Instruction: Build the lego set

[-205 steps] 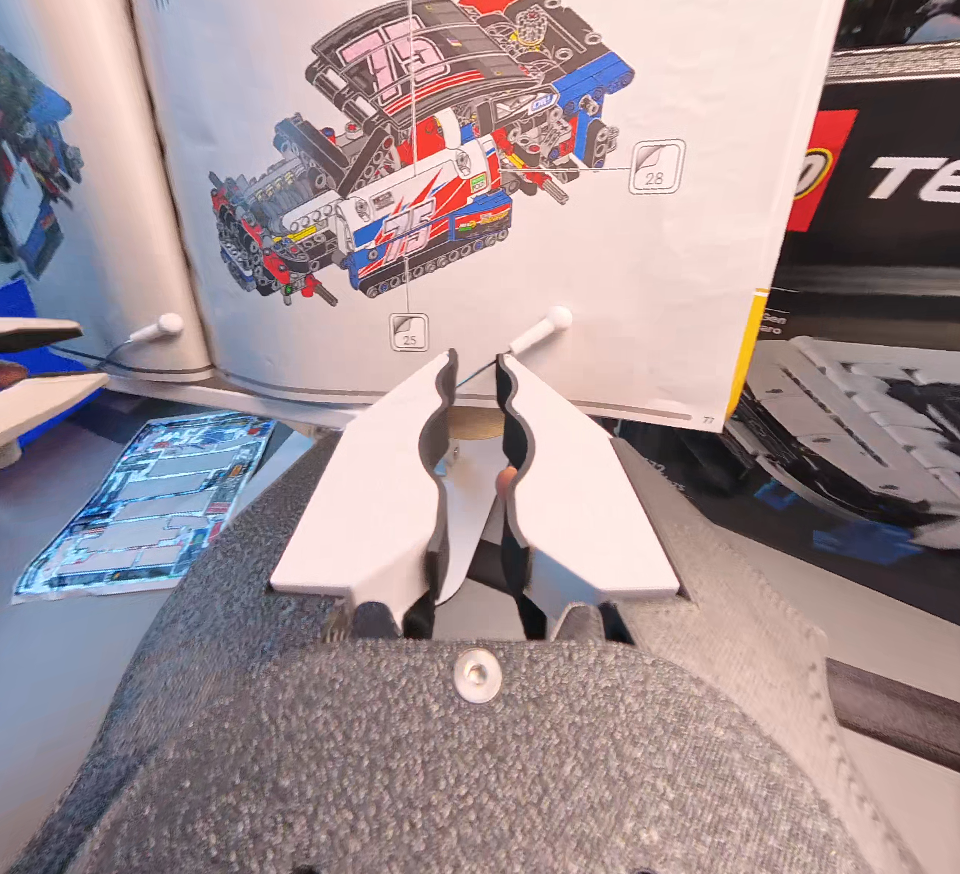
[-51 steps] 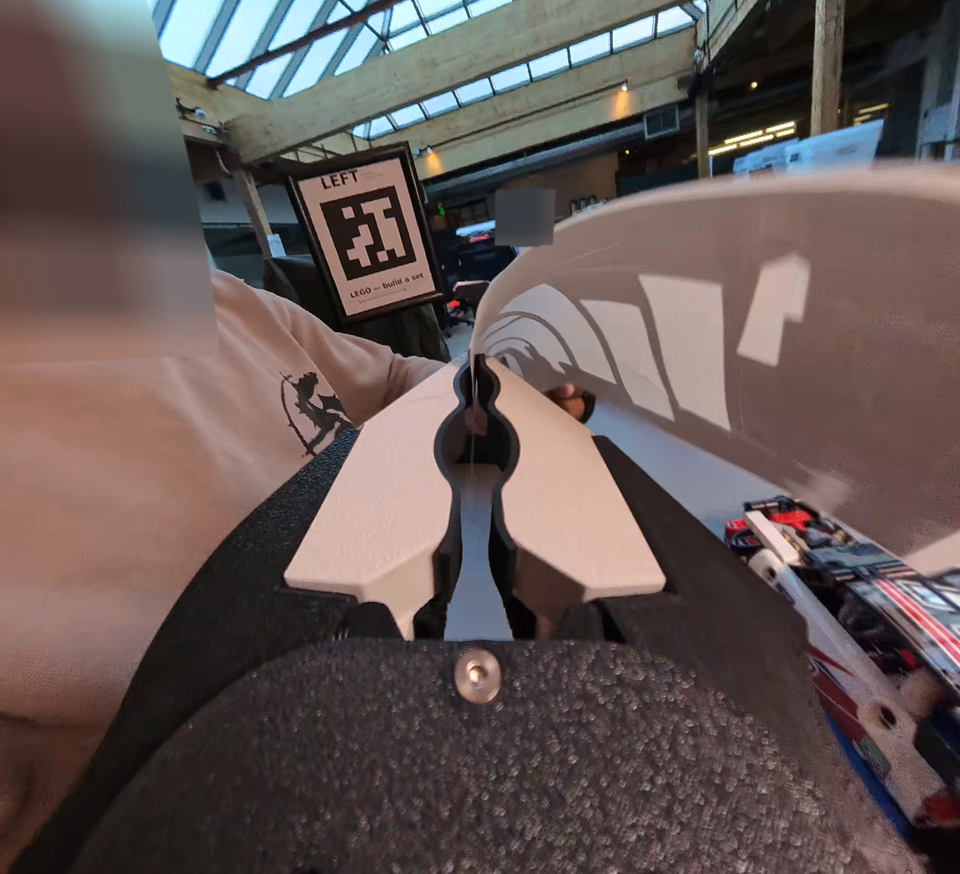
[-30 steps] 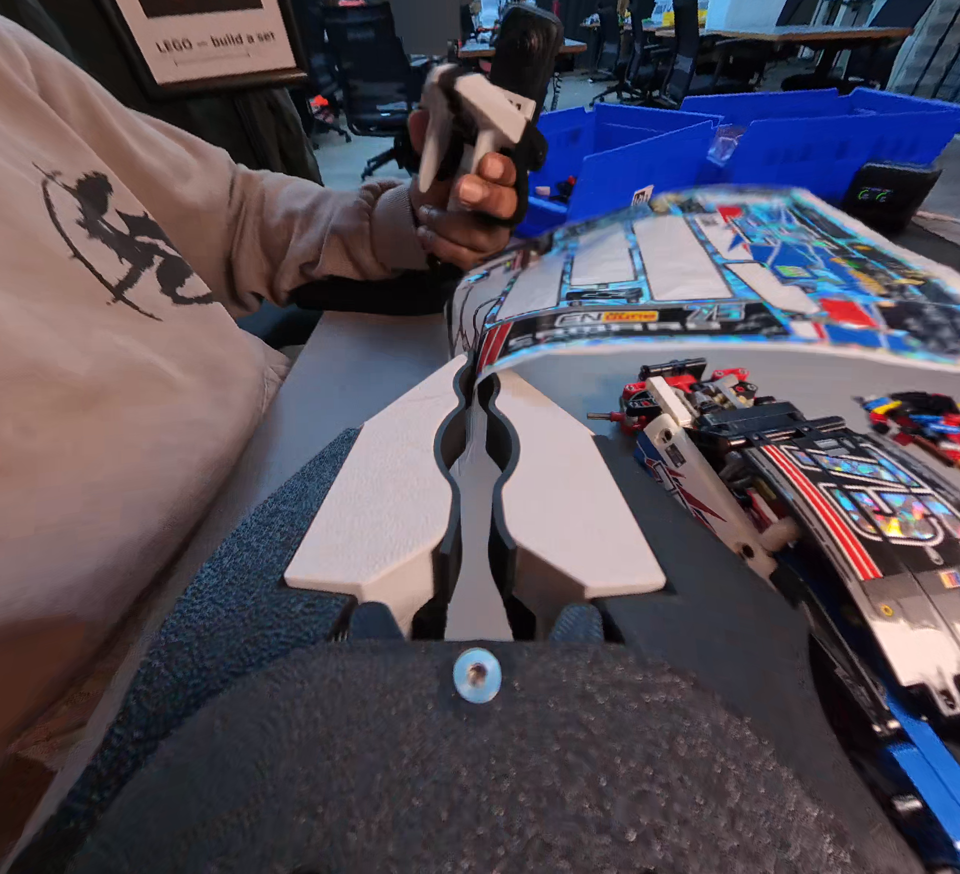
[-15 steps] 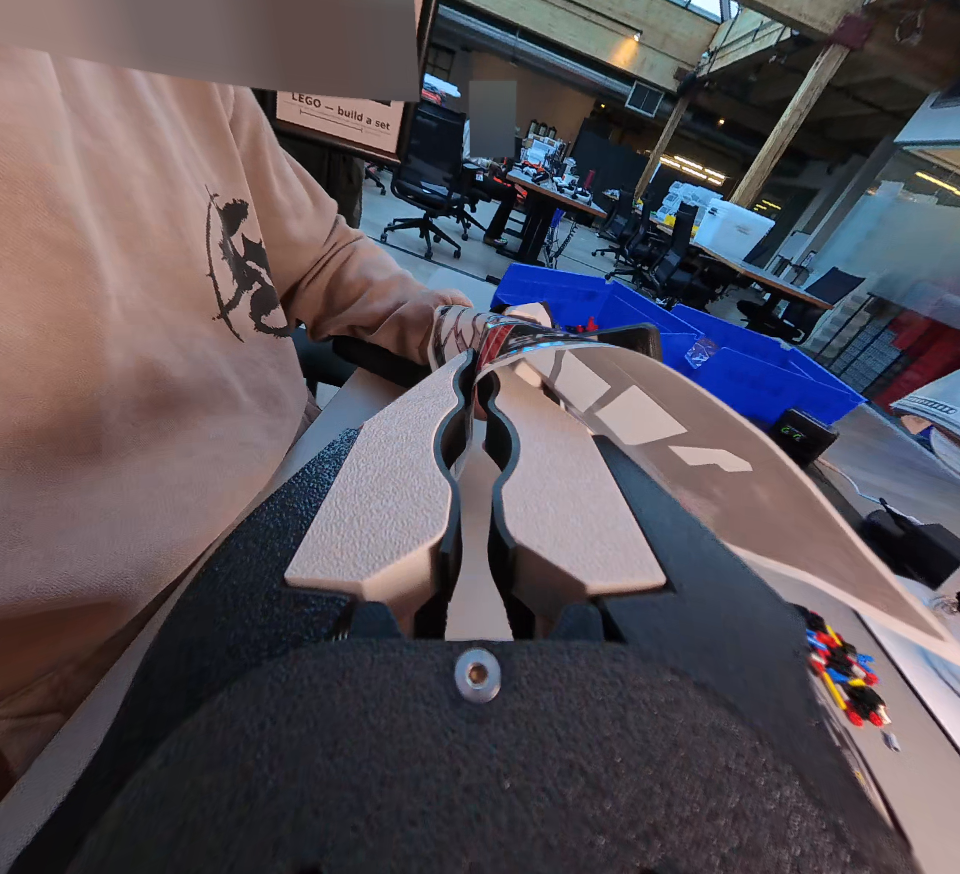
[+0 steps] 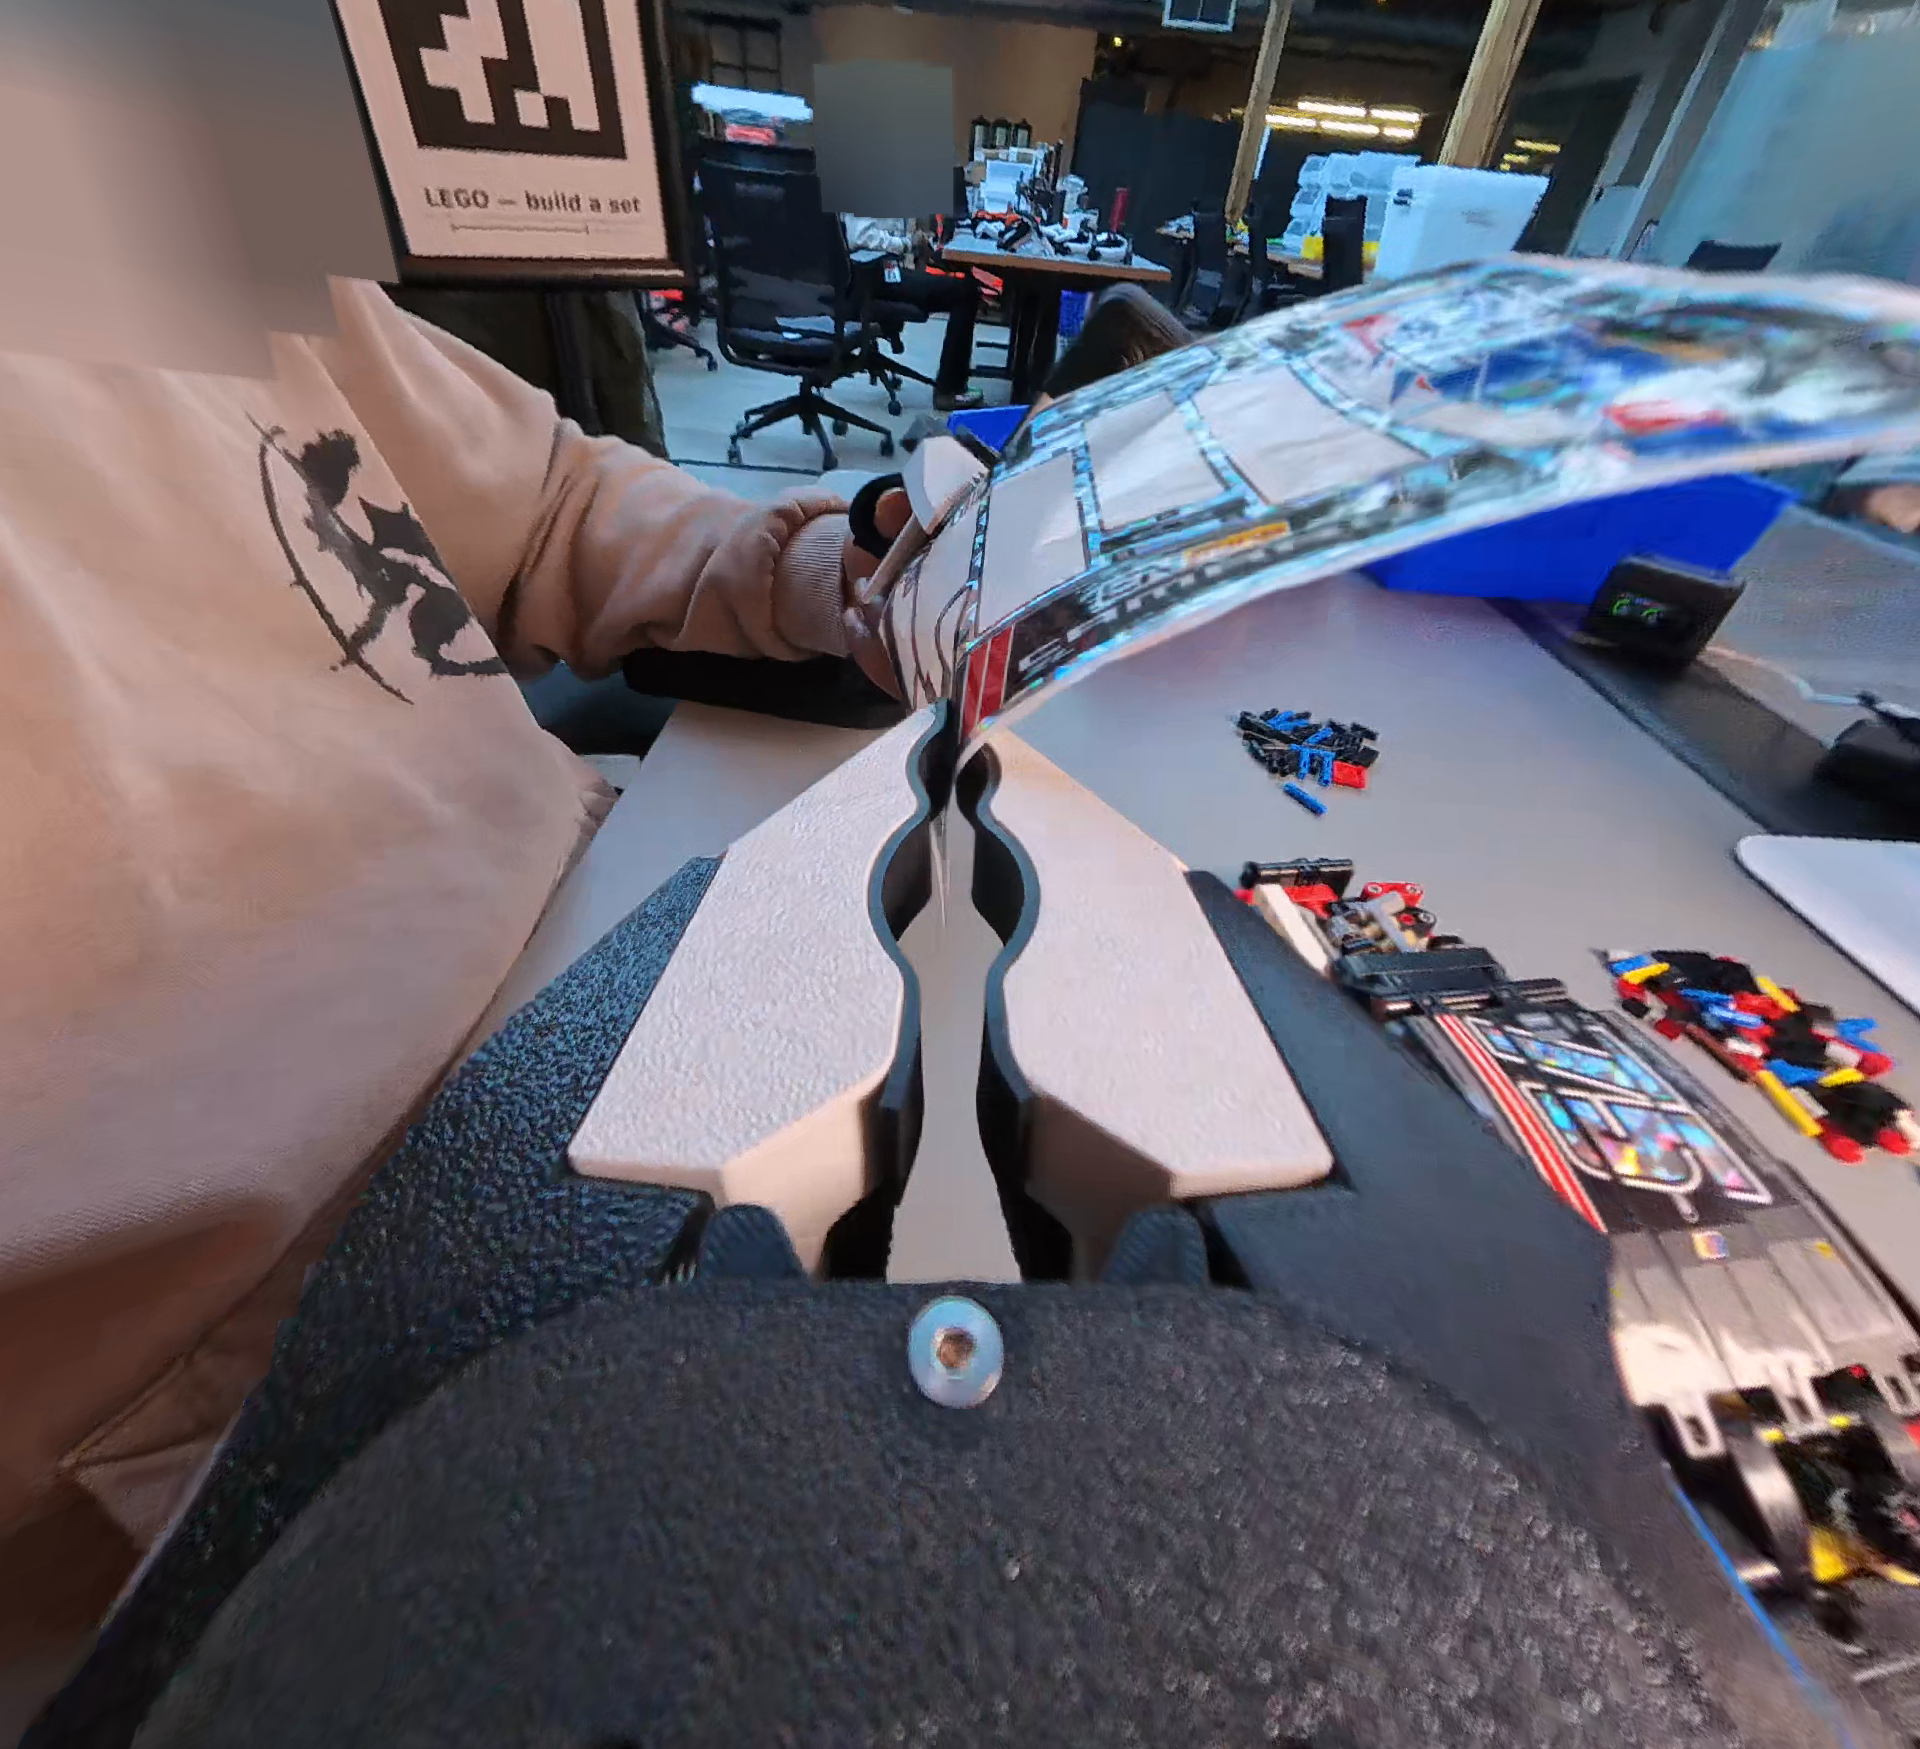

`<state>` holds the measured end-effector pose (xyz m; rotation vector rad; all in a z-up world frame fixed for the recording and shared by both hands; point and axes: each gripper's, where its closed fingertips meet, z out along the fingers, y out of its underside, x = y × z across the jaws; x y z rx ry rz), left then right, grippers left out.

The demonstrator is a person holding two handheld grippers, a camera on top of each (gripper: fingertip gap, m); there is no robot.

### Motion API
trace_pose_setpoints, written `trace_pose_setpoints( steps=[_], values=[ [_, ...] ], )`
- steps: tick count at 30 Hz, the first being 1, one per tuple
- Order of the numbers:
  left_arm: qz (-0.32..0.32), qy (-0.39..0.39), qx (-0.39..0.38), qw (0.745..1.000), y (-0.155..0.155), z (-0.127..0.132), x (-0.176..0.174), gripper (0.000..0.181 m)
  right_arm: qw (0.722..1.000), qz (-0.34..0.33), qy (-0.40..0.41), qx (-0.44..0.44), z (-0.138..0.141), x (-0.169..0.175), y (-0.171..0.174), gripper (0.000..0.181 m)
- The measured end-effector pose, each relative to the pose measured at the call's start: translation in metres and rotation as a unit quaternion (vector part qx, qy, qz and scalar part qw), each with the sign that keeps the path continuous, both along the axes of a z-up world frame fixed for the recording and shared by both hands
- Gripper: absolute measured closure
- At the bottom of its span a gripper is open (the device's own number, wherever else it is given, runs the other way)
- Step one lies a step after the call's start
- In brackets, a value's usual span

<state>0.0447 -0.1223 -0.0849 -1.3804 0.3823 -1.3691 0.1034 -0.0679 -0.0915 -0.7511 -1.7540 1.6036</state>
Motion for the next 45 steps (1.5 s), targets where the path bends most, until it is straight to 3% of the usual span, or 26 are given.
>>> trace_pose_setpoints(
  steps=[9, 15, 26, 30, 34, 45],
  values=[
    [0.097, 0.028, 0.003, 0.995, 0.018, -0.003, -0.024, 0.181, 0.985, 0.011, -0.106, -0.136, -0.005, -0.012, 0.003, 0.181],
    [0.111, 0.019, -0.007, 0.994, 0.022, -0.005, -0.030, 0.181, 0.935, 0.021, -0.194, -0.296, -0.009, -0.023, 0.015, 0.181],
    [0.095, 0.051, 0.009, 0.994, 0.017, -0.012, -0.019, 0.168, 0.927, -0.001, -0.198, -0.319, -0.012, -0.028, 0.024, 0.181],
    [0.111, 0.074, 0.015, 0.991, 0.019, -0.016, -0.020, 0.181, 0.924, 0.004, -0.202, -0.325, -0.011, -0.028, 0.022, 0.181],
    [0.128, 0.094, 0.020, 0.987, 0.021, -0.018, -0.024, 0.181, 0.929, 0.015, -0.194, -0.314, -0.009, -0.026, 0.017, 0.181],
    [0.138, 0.061, 0.012, 0.988, 0.023, -0.012, -0.032, 0.181, 0.929, 0.021, -0.149, -0.338, 0.009, -0.022, 0.027, 0.176]
  ],
)
